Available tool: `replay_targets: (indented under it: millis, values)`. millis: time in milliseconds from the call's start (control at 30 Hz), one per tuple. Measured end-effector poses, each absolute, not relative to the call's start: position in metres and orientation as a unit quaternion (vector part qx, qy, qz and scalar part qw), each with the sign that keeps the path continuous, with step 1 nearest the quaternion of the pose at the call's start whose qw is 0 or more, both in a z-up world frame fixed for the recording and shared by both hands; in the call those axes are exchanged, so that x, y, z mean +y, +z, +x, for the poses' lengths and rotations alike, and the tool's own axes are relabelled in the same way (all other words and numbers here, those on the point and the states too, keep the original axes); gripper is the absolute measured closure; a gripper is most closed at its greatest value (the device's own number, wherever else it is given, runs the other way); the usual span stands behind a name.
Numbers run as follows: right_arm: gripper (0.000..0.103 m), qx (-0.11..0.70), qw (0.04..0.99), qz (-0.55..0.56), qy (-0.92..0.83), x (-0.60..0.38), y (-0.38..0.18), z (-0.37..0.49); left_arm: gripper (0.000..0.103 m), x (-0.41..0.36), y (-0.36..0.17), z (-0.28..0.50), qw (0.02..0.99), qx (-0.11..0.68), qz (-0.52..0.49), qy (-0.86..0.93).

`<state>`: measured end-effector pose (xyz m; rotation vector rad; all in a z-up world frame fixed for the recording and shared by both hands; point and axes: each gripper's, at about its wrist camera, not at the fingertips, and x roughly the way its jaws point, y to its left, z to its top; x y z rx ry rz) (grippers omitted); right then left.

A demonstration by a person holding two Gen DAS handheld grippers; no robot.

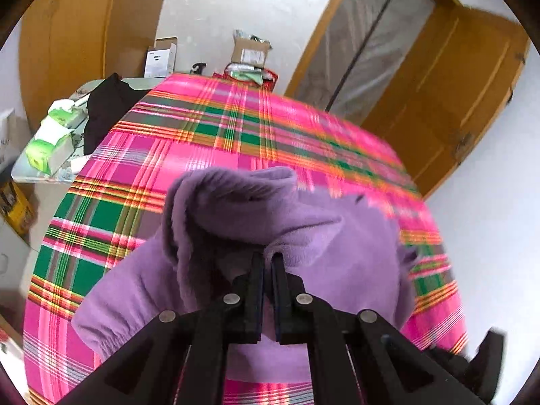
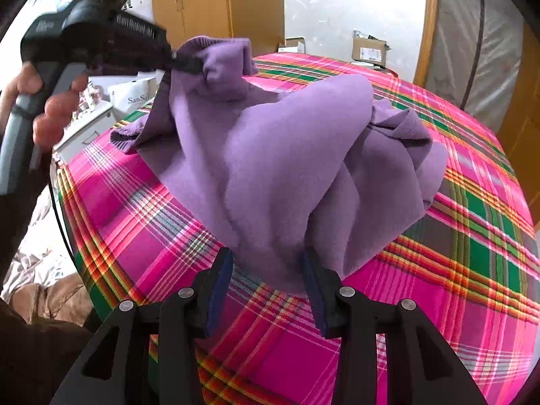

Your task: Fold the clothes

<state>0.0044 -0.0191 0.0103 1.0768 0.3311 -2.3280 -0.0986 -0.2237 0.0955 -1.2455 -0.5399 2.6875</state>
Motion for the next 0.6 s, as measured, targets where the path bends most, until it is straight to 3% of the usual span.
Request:
replay_targets:
  millis: [233, 600]
  values:
    - [0.059, 0.151, 0.262, 0.357, -0.884, -0.022, 0.022, 0.012, 0.099, -0.243, 0.11, -0.104, 0.062, -0.223, -0.388, 0.892]
    - [0.059, 0.079, 0.279, 0.349, -0.891, -0.005, 0.04, 0.003, 0.099, -0.253, 0.124, -0.109, 0.048, -0.231, -0.365, 0.901]
